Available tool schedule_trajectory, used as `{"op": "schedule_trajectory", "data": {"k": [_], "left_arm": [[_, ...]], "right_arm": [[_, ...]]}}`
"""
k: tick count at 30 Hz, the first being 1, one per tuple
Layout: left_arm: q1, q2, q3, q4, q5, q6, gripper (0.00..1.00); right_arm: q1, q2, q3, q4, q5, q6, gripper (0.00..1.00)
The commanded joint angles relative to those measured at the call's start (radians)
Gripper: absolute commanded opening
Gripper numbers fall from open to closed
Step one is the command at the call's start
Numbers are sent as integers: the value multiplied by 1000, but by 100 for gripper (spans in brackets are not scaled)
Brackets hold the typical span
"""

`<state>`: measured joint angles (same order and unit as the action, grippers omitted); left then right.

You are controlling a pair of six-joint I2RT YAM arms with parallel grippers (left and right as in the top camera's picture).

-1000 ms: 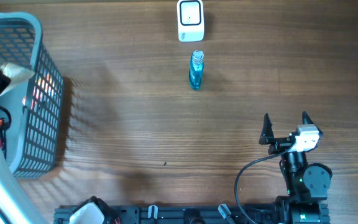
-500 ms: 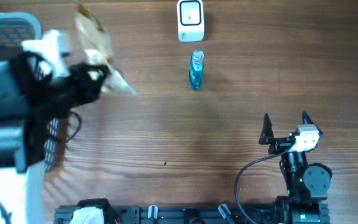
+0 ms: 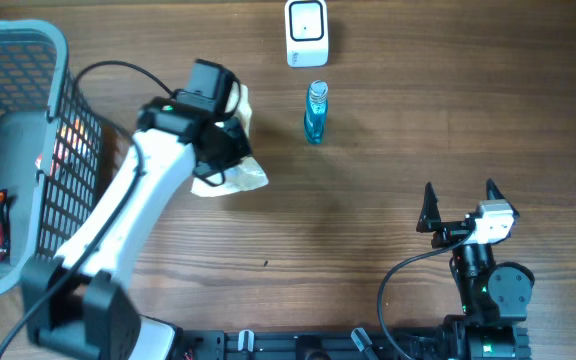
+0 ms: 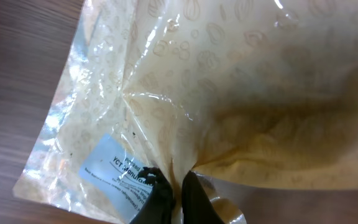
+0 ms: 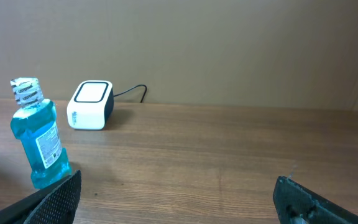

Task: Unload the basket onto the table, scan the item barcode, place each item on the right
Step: 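Carry the clear bag with the left gripper toward the scanner, then drop the clear bag on the table left of the bottle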

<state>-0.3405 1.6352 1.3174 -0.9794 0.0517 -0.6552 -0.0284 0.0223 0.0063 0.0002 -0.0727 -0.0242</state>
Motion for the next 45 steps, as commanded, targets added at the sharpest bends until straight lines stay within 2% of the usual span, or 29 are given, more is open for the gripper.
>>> {"op": "schedule_trajectory", "data": {"k": [1,7,8,9,10,11,12,13,18,24,28,30,32,34,38,41,45], "left_arm": [[-51,105,-36,97,-42,-143,4],[-89,201,-37,176,-56,-142,4],[-89,202,-37,175,-69,-142,7],[-89,201,-37,174,-77,-142,14],[-87,201,-36,175,-77,-142,41],[-85,201,-36,176,-77,-142,61],[-81,201,-34,178,-76,-142,66],[-76,201,-26,175,-74,-138,76],[-61,155,80,113,-61,-66,83],[-17,12,294,-30,-109,9,78],[66,-132,391,-108,-218,74,77],[124,-212,398,-120,-259,76,87],[215,-298,398,-119,-310,76,98],[311,-360,398,-112,-327,76,100],[547,-441,398,-114,-326,75,100],[752,-436,397,-130,-322,71,100],[900,-379,397,-136,-269,71,100]], "right_arm": [[5,-3,-1,1,13,5,100],[5,-3,-1,1,13,5,100],[5,-3,-1,2,13,5,100],[5,-3,-1,2,13,5,100],[5,-3,-1,1,13,5,100],[5,-3,-1,2,13,5,100],[5,-3,-1,2,13,5,100],[5,-3,-1,2,13,5,100],[5,-3,-1,2,13,5,100],[5,-3,-1,2,13,5,100],[5,-3,-1,2,13,5,100],[5,-3,-1,2,13,5,100],[5,-3,-1,2,13,5,100],[5,-3,-1,2,13,5,100],[5,-3,-1,2,13,5,100],[5,-3,-1,2,13,5,100],[5,-3,-1,2,13,5,100]]}}
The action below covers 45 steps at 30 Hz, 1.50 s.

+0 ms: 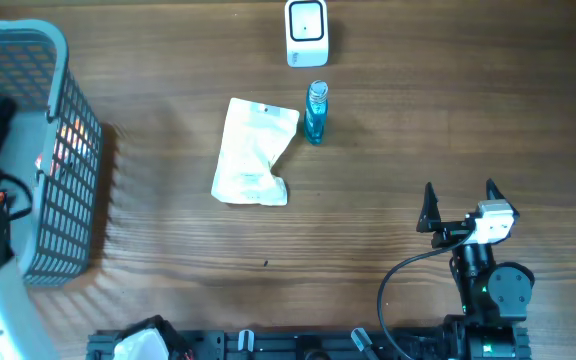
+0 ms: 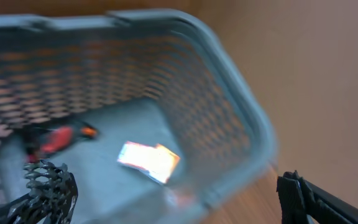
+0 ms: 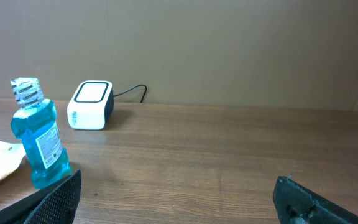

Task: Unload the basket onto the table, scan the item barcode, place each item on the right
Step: 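Drop the clear bag on the table left of the bottle, then reach into the basket and grasp an orange Kleenex tissue pack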

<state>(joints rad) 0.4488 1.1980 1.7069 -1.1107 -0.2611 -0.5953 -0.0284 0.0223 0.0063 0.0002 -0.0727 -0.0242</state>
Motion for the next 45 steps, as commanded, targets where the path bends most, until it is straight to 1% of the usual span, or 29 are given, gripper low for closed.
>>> {"op": "schedule_trajectory", "data": {"k": [1,3,5,9,13,16,18,21,23,26,29,32,36,39,42,45], "left_arm": [[140,79,8,-5,75,12,100],[188,129,8,-7,149,12,100],[209,184,8,-17,192,17,100],[209,307,8,-50,213,69,100],[209,414,8,-72,283,76,98],[209,499,8,-56,404,190,95],[206,537,8,-40,429,246,92],[192,594,8,-19,426,305,92],[187,628,8,-11,423,304,91],[181,672,8,11,423,304,85],[168,710,8,16,425,311,84],[138,745,8,23,414,375,84],[95,785,7,46,303,383,84],[75,806,6,62,246,382,84],[72,821,6,71,221,382,78],[73,842,-4,71,216,382,77]], "right_arm": [[5,-3,-1,2,13,5,100],[5,-3,-1,2,13,5,100],[5,-3,-1,2,13,5,100],[5,-3,-1,1,13,5,100],[5,-3,-1,2,13,5,100],[5,-3,-1,1,13,5,100],[5,-3,-1,2,13,5,100],[5,-3,-1,2,13,5,100],[5,-3,-1,2,13,5,100],[5,-3,-1,2,13,5,100],[5,-3,-1,2,13,5,100],[5,-3,-1,1,13,5,100],[5,-3,-1,1,13,5,100],[5,-3,-1,1,13,5,100],[5,-3,-1,1,13,5,100],[5,-3,-1,1,13,5,100]]}}
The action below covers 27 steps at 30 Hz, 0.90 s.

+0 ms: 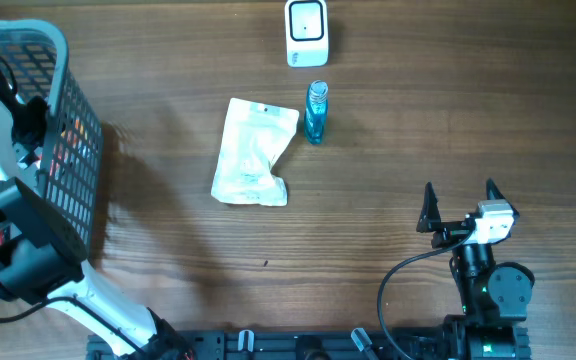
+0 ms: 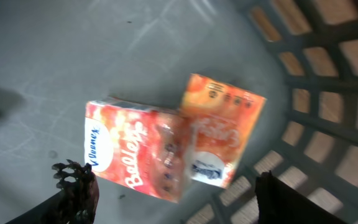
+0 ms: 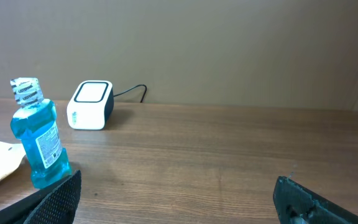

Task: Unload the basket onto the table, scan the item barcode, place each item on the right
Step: 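Reach into the basket and grasp an orange Kleenex tissue pack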

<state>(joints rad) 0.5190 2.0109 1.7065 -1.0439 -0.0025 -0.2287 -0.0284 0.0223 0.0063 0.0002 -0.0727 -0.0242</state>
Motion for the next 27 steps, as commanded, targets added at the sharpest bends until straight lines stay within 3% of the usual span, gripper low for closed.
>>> {"op": "schedule_trajectory", "data": {"k": [1,5,14,23,25,27], "left_arm": [[3,34,-11,4,-52,15,77],[3,39,-59,28,-79,13,74],[3,39,-61,6,-78,12,50],[3,39,-140,50,-79,13,54],[3,39,-140,55,-79,13,45],[3,39,-140,57,-89,13,25]], "right_arm": [[5,-3,-1,2,13,5,100],[5,-3,-1,2,13,5,100],[5,-3,-1,2,13,5,100],[5,-3,-1,2,13,5,100],[5,-3,-1,2,13,5,100],[5,-3,-1,1,13,5,100]]}}
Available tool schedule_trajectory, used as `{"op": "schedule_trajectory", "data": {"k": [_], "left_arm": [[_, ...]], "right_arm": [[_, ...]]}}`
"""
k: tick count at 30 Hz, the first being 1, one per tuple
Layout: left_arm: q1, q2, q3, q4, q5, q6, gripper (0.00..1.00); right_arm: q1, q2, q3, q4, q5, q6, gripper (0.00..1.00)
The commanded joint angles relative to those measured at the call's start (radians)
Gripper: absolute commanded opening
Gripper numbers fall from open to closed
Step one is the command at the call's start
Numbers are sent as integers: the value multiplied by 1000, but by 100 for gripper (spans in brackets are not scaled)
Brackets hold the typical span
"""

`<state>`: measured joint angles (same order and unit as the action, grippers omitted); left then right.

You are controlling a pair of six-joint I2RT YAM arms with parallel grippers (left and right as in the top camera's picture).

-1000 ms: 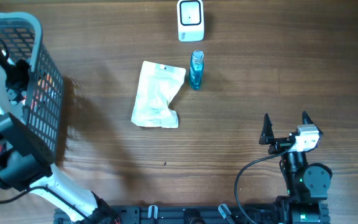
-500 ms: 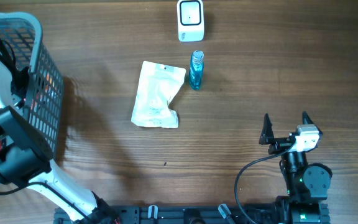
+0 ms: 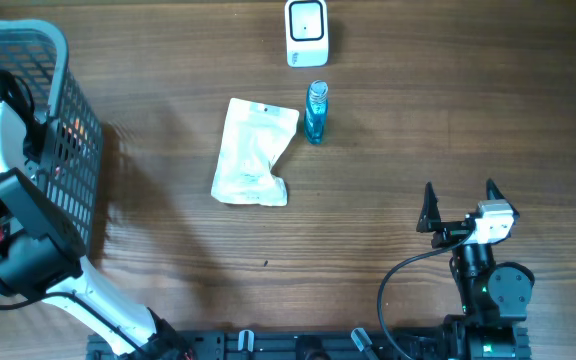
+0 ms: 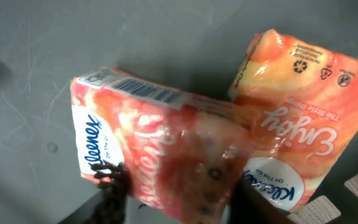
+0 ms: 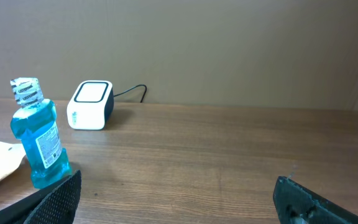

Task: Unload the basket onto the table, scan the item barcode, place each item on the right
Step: 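Reach into the basket and grasp an orange Kleenex tissue pack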

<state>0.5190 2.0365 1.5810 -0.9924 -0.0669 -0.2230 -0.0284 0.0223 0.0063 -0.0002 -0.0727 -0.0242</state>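
Two orange-red Kleenex tissue packs lie side by side on the grey floor of the basket [image 4: 61, 43]. My left gripper [image 4: 182, 200] is down inside the basket, its fingers pressed against both sides of the left tissue pack [image 4: 160, 143], whose barcode strip faces up along its top edge. The second pack [image 4: 303, 130] touches it on the right. The white scanner [image 3: 306, 30] stands at the table's far edge. My right gripper [image 3: 459, 192] rests open at the near right, holding nothing.
The grey mesh basket [image 3: 38, 35] stands at the left edge, with my left arm reaching over its rim. A blue mouthwash bottle [image 3: 315, 112] stands just in front of the scanner. A cream pouch [image 3: 253, 152] lies flat to the bottle's left.
My left gripper has come lower onto the left tissue pack and its fingers have narrowed from wide apart to pressing on the pack's sides. The right arm has not moved.
My left gripper first held the cream pouch over the table near the bottle. Then the pouch lay released on the table and the gripper hovered open over the basket. Then it hung open above two tissue packs inside, and now grips one.
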Motion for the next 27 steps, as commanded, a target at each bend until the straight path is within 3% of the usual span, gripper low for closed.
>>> {"op": "schedule_trajectory", "data": {"k": [1,2,3,11,16,20,22,27], "left_arm": [[3,13,-14,6,-34,7,16],[3,13,-14,5,-36,7,7],[3,13,-13,5,-36,6,4],[3,-58,68,-64,-36,-18,4],[3,-240,117,-74,-35,-104,4],[3,-423,117,-46,-29,-104,4],[3,-486,117,-40,10,-103,4],[-7,-699,117,-16,387,-103,4]], "right_arm": [[5,-3,-1,2,13,5,100],[5,-3,-1,2,13,5,100],[5,-3,-1,2,13,5,100],[5,-3,-1,2,13,5,100],[5,-3,-1,2,13,5,100],[5,-3,-1,2,13,5,100],[5,-3,-1,2,13,5,100],[5,-3,-1,2,13,5,100]]}}
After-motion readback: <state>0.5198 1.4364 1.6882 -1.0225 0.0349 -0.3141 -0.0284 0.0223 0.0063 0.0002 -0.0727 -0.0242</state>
